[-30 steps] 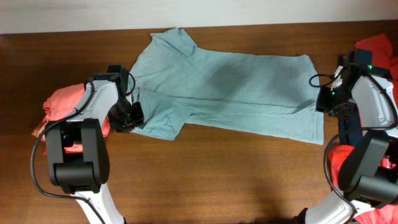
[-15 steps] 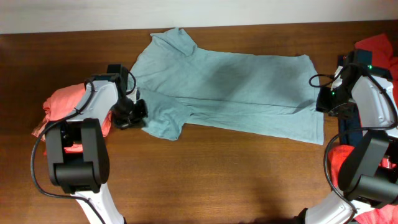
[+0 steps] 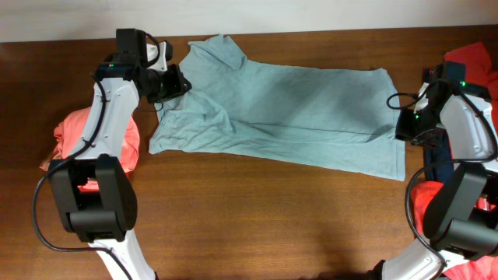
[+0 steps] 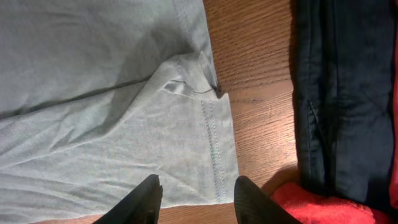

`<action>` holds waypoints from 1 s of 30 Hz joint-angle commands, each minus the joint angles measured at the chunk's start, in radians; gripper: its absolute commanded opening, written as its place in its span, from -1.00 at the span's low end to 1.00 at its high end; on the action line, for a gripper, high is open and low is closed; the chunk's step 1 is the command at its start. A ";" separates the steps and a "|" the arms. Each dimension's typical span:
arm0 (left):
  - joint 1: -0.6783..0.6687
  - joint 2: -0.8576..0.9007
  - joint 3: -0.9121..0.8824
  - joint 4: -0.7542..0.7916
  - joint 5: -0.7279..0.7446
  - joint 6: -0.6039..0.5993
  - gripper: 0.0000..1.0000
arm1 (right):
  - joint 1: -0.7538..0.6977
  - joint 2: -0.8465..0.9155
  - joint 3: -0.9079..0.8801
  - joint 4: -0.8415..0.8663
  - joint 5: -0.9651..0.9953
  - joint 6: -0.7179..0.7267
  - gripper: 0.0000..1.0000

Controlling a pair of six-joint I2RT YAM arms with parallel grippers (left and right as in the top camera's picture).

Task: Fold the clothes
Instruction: 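Grasp the t-shirt's lower corners with both grippers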

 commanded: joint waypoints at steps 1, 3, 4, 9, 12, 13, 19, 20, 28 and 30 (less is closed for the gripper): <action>0.000 -0.014 0.000 -0.021 -0.018 -0.017 -0.56 | 0.006 0.003 -0.009 -0.001 0.005 0.005 -0.14; -0.002 -0.014 0.000 -0.038 -0.047 -0.017 -0.35 | 0.006 0.003 -0.009 0.001 0.005 0.005 -0.13; -0.002 -0.014 0.000 -0.046 -0.059 -0.017 -0.28 | 0.006 0.003 -0.009 0.001 0.005 0.005 -0.14; -0.001 -0.014 0.000 -0.077 -0.073 -0.016 -0.25 | 0.006 0.003 -0.009 0.001 0.005 0.005 -0.14; -0.001 -0.014 0.000 -0.100 -0.117 -0.017 -0.25 | 0.006 0.003 -0.009 0.001 0.004 0.005 -0.13; -0.001 -0.014 0.000 -0.109 -0.138 -0.017 -0.25 | 0.006 0.003 -0.009 0.001 0.004 0.005 -0.13; -0.002 -0.012 -0.035 -0.137 -0.326 -0.016 -0.25 | 0.006 0.003 -0.009 0.000 -0.039 0.004 -0.13; -0.002 -0.011 -0.047 -0.135 -0.335 -0.016 -0.25 | 0.006 0.003 -0.009 -0.002 -0.045 0.004 -0.13; -0.002 0.004 -0.183 -0.019 -0.330 0.010 -0.25 | 0.007 0.010 -0.017 0.000 -0.112 -0.049 -0.15; -0.002 0.005 -0.215 0.027 -0.330 0.010 -0.25 | 0.012 0.021 -0.032 0.013 -0.135 -0.063 -0.14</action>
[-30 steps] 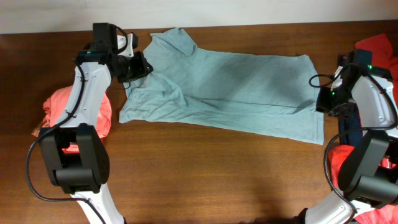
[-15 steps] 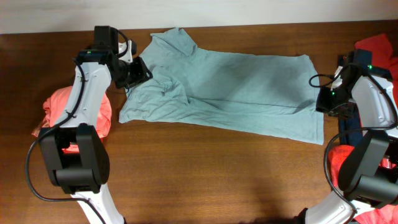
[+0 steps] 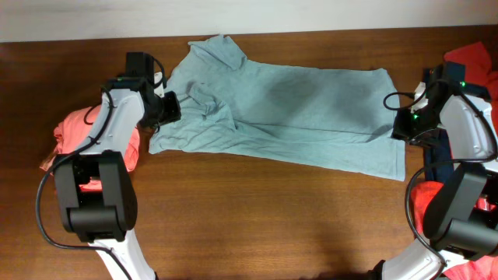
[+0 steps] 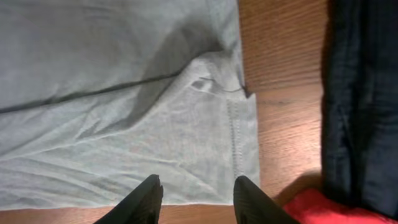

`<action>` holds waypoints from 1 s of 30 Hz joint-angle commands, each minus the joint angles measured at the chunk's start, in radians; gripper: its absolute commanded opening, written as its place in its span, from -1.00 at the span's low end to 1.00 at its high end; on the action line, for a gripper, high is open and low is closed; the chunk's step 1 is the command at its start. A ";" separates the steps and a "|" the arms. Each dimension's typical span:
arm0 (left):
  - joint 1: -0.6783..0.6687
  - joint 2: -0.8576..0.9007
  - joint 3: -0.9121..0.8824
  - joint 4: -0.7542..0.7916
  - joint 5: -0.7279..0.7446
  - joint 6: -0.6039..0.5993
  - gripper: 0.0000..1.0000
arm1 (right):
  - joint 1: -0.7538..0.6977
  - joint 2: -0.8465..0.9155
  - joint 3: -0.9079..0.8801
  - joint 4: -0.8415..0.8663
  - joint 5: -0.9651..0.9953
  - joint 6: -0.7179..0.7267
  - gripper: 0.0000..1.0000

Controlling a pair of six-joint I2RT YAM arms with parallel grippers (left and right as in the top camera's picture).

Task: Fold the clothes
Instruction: 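Grasp the t-shirt's lower corners with both grippers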

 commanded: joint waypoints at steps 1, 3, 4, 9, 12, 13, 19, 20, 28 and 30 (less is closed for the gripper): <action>-0.002 0.005 -0.052 0.051 -0.018 0.016 -0.26 | 0.016 0.029 -0.035 0.017 -0.064 -0.043 -0.12; -0.005 0.005 -0.077 0.085 -0.018 0.019 -0.25 | 0.027 0.050 -0.057 0.039 -0.069 -0.047 -0.03; -0.009 0.005 -0.090 0.106 -0.018 0.024 -0.25 | 0.035 0.061 -0.070 0.054 -0.066 -0.047 0.02; -0.037 0.005 -0.142 0.189 -0.018 0.024 -0.24 | 0.054 0.125 -0.088 0.086 -0.066 -0.047 0.04; -0.053 0.005 -0.172 0.225 -0.018 0.024 -0.24 | 0.053 0.158 -0.089 0.087 -0.066 -0.047 0.04; -0.058 0.006 -0.180 0.233 -0.019 0.024 -0.24 | 0.053 0.166 -0.089 0.086 -0.062 -0.047 0.04; -0.070 0.020 -0.225 0.252 -0.022 0.024 -0.24 | 0.051 0.199 -0.097 0.074 -0.040 -0.047 0.04; -0.070 0.026 -0.231 0.256 -0.022 0.024 -0.24 | 0.051 0.199 -0.100 0.075 -0.040 -0.047 0.05; -0.070 0.110 -0.241 0.140 -0.018 0.024 -0.24 | 0.051 0.200 -0.148 0.013 0.015 -0.035 0.07; -0.070 0.110 -0.241 0.057 -0.018 0.023 -0.25 | 0.049 0.200 -0.155 -0.009 0.022 -0.035 0.11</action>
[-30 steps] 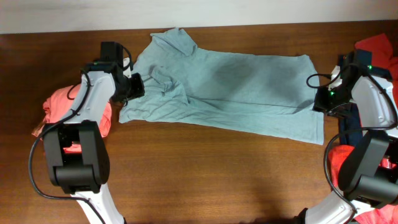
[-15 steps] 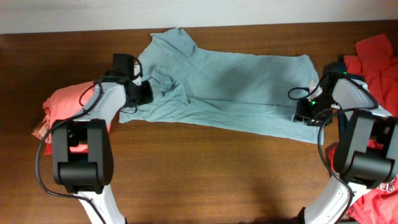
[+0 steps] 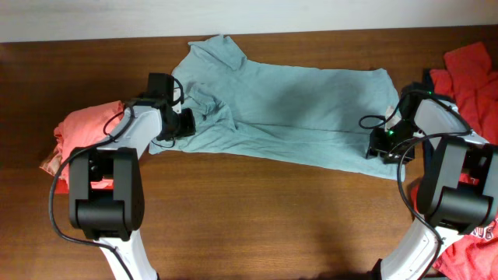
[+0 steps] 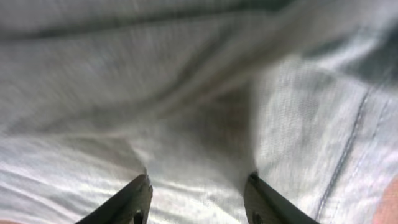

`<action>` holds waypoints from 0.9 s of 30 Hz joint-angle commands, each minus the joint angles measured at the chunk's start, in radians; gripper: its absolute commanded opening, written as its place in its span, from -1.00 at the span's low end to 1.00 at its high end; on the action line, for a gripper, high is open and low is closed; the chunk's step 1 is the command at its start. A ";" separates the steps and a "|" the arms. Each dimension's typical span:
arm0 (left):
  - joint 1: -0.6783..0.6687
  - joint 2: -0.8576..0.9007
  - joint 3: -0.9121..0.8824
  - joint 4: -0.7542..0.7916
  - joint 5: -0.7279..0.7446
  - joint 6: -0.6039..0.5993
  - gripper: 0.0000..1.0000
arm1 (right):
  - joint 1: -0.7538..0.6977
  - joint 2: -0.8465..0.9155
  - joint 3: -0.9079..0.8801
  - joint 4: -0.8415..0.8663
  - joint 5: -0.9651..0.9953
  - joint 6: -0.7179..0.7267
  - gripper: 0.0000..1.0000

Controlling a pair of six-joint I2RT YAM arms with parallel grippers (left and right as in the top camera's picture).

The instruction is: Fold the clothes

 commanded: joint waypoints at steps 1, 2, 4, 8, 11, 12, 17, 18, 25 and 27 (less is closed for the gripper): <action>0.002 0.091 -0.051 -0.163 -0.008 0.011 -0.25 | -0.003 0.029 -0.060 -0.048 0.058 0.010 0.13; 0.002 0.091 -0.051 -0.212 -0.008 0.011 -0.26 | -0.003 0.029 -0.061 -0.057 0.058 0.010 0.14; 0.002 0.091 -0.051 -0.294 -0.015 0.011 -0.26 | -0.003 0.029 -0.061 -0.081 0.064 0.010 0.17; 0.002 0.091 -0.053 -0.415 -0.040 0.011 -0.27 | -0.004 0.029 -0.061 -0.122 0.069 0.011 0.23; 0.002 0.091 -0.055 -0.469 -0.052 0.011 -0.27 | -0.014 0.029 -0.062 -0.151 0.085 0.032 0.25; 0.002 0.091 -0.055 -0.492 -0.063 0.011 -0.27 | -0.021 0.029 -0.062 -0.162 0.095 0.037 0.26; 0.003 0.091 -0.055 -0.601 -0.142 0.011 -0.46 | -0.070 0.029 -0.063 -0.209 0.137 0.071 0.29; 0.004 0.091 -0.055 -0.622 -0.142 0.011 -0.47 | -0.084 0.029 -0.063 -0.212 0.136 0.071 0.29; 0.005 0.091 -0.055 -0.639 -0.148 0.011 -0.55 | -0.132 0.029 -0.062 -0.194 0.083 0.088 0.31; 0.005 0.090 -0.048 -0.623 -0.146 0.011 -0.55 | -0.130 0.029 -0.062 -0.193 0.083 0.088 0.31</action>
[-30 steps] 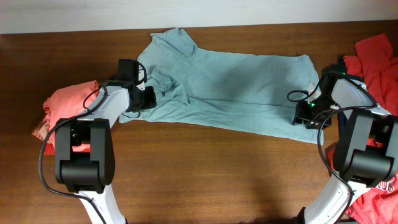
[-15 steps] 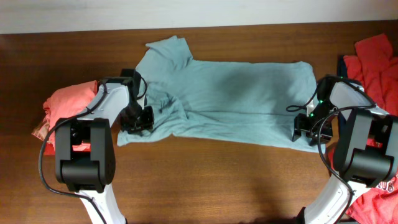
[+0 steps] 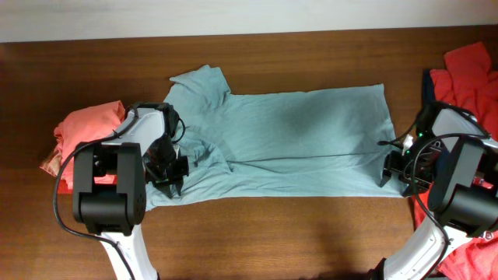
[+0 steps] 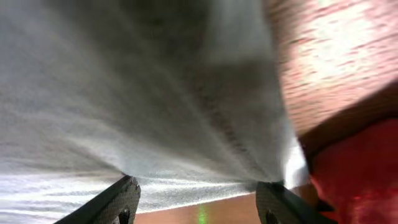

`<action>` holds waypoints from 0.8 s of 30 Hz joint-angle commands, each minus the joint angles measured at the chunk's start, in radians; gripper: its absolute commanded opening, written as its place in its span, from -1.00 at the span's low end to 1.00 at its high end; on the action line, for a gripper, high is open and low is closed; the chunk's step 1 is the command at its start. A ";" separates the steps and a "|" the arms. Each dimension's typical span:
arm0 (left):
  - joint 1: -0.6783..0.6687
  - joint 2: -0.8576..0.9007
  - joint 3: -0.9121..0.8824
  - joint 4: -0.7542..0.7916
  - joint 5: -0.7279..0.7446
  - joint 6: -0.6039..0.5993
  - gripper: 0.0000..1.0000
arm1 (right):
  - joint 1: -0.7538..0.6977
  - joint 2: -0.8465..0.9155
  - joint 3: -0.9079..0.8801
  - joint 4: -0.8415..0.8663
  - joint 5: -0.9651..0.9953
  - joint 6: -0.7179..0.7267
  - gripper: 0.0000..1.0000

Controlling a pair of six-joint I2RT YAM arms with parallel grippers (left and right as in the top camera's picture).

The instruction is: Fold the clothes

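A light teal T-shirt lies spread across the table, hem to the right and sleeves to the left. My left gripper sits low on its front left part beside a bunched sleeve; its jaws are hidden from above. My right gripper is at the front right hem corner. In the right wrist view the shirt fills the frame, stretched taut from the two fingertips. The right gripper has its fingers wide apart, with cloth across the gap.
A salmon garment lies in a heap at the left. Red clothes are piled at the back right, and more red cloth lies just right of my right gripper. Bare wood runs along the front.
The whole shirt lies nearer the front edge and flatter, its hem more square. Both grippers are farther forward too, the left at the front left, the right at the front right corner.
First my left gripper was at the shirt's back left sleeve and my right hung open above the hem corner. Then the left was farther forward beside a raised fold. Then both were down on the cloth. Now the shirt lies closer to the front.
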 commanded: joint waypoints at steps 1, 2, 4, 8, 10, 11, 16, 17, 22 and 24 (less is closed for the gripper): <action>0.005 0.050 -0.018 0.048 -0.069 -0.002 -0.55 | -0.001 0.013 -0.008 0.010 -0.005 0.011 0.31; 0.005 0.050 -0.011 0.048 -0.071 -0.002 -0.56 | -0.001 0.012 -0.008 0.010 -0.005 0.011 0.31; 0.005 0.050 0.005 0.047 -0.071 -0.003 -0.57 | -0.001 -0.001 -0.007 0.018 -0.029 0.007 0.31; 0.005 0.050 0.016 0.056 -0.070 -0.003 -0.56 | -0.001 -0.074 0.012 0.020 -0.108 -0.053 0.32; 0.005 0.050 0.016 0.061 -0.070 -0.003 -0.56 | -0.001 -0.128 0.029 0.017 -0.108 -0.058 0.33; 0.005 0.050 0.016 0.063 -0.070 -0.003 -0.56 | -0.001 -0.153 0.037 0.017 -0.111 -0.063 0.33; 0.005 0.050 0.016 0.074 -0.069 -0.003 -0.56 | -0.001 -0.259 0.055 0.048 -0.112 -0.064 0.38; 0.005 0.050 0.016 0.076 -0.068 -0.003 -0.56 | -0.001 -0.268 0.055 0.056 -0.111 -0.065 0.38; 0.004 0.050 0.016 0.079 -0.068 -0.003 -0.55 | 0.013 -0.258 0.055 0.093 -0.122 -0.072 0.34; 0.004 0.050 0.016 0.079 -0.068 -0.003 -0.55 | 0.033 -0.246 0.055 0.108 -0.122 -0.071 0.24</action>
